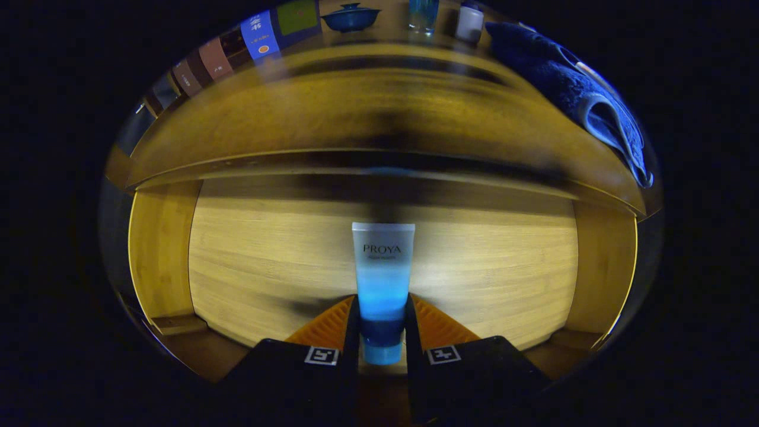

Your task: Pull open the drawer, take out the items inside it, and place them on the countertop above the cabinet.

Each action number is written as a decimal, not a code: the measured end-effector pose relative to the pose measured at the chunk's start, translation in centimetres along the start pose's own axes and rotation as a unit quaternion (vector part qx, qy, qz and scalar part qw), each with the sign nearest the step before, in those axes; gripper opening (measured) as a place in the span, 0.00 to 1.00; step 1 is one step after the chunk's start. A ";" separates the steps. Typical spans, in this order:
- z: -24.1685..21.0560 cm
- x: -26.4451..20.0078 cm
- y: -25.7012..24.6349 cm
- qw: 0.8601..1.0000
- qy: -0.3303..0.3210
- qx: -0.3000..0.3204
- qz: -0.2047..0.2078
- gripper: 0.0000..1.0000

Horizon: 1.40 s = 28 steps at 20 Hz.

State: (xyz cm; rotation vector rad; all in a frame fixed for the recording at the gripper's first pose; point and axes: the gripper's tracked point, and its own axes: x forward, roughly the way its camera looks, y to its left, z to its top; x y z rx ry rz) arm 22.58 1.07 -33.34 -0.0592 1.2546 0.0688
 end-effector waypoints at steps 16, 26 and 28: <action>5.0 -16.5 3.1 0.991 -0.111 -0.015 0.072 0.28; 15.0 -13.8 3.2 0.992 -0.124 0.003 0.036 0.28; 15.8 -12.1 3.1 0.993 -0.118 0.003 0.029 0.28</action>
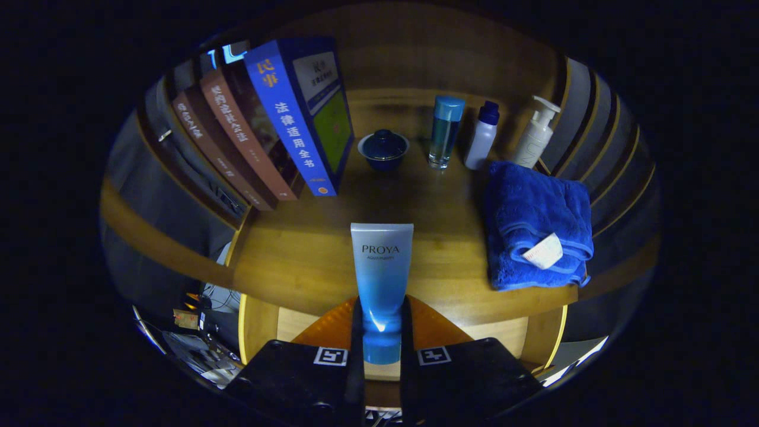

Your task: Pull open the drawer, take out the items inside it, and place them on the countertop above the cabinet.

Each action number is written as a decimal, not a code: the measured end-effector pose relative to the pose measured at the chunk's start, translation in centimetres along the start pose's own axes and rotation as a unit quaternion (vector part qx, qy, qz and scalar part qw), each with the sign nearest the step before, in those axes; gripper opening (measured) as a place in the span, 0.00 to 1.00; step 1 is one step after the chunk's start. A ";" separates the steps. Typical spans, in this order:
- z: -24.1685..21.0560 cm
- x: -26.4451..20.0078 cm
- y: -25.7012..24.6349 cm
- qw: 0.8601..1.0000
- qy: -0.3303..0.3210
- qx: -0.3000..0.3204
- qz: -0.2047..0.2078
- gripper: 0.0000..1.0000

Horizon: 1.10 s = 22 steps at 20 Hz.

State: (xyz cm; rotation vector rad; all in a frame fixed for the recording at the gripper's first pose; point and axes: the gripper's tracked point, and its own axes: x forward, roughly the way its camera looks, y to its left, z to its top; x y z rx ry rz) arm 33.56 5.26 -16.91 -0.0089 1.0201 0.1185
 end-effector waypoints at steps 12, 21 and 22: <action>1.0 5.4 -3.3 0.998 0.032 0.014 -0.044 0.32; 2.2 3.6 -2.6 0.999 -0.019 -0.008 -0.036 0.88; 2.5 3.1 -2.3 0.999 -0.032 -0.010 -0.032 0.94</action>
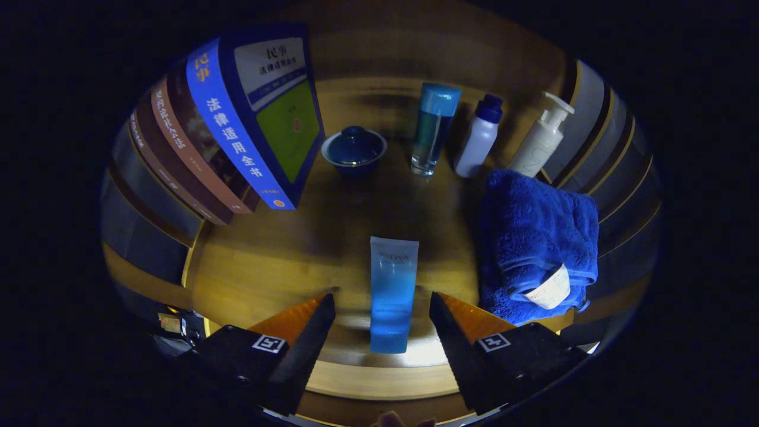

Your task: Pull open the drawer, take out the items inside it, and place them on the countertop above the cabinet.

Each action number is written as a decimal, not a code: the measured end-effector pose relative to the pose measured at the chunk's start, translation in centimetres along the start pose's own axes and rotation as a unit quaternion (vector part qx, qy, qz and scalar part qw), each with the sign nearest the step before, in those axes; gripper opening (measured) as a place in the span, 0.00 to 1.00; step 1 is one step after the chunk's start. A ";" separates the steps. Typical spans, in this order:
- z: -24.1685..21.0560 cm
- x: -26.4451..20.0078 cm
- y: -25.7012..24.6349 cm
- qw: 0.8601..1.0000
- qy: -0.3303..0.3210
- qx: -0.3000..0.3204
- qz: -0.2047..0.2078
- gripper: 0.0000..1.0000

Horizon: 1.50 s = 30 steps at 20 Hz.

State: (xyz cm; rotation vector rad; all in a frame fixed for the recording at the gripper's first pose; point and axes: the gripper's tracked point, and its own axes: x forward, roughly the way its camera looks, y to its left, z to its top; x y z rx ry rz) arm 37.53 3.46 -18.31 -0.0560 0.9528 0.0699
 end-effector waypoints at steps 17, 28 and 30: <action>-0.7 -17.9 3.9 0.932 -0.354 -0.011 0.074 1.00; -10.5 -26.4 3.8 0.871 -0.489 -0.017 0.037 1.00; -13.5 -26.5 3.0 0.864 -0.503 -0.012 0.019 1.00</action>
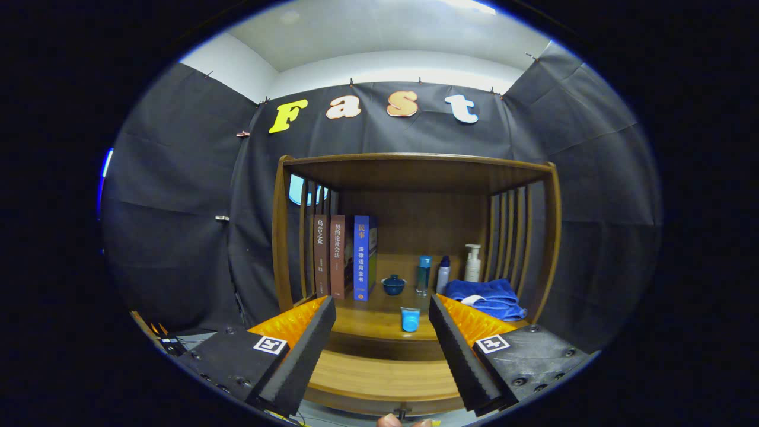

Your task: Pull open the drawer, take out the items inside it, and place them on the countertop above the cabinet.

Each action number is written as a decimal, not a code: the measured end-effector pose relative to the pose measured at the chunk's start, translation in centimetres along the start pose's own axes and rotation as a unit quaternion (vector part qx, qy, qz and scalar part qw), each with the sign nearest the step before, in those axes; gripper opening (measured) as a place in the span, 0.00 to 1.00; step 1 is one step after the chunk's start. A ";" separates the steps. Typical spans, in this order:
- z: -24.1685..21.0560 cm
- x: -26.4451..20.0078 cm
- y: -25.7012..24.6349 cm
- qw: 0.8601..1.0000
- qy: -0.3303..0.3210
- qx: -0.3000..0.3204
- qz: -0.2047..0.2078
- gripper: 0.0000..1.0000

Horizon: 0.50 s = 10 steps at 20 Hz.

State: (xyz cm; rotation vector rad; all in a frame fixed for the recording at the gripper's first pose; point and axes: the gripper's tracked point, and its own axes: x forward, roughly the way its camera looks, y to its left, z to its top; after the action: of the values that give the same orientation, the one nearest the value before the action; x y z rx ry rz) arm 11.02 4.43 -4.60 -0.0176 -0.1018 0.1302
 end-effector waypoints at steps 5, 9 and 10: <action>-6.1 -3.9 -1.4 0.999 0.000 0.010 -0.032 0.99; -13.0 -4.7 -2.1 0.998 0.044 0.013 -0.044 1.00; -14.6 -4.8 -2.2 0.997 0.055 0.018 -0.046 1.00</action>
State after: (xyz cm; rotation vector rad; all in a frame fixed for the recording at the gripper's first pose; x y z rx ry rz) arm 8.03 1.46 -19.53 0.0157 0.0104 0.0395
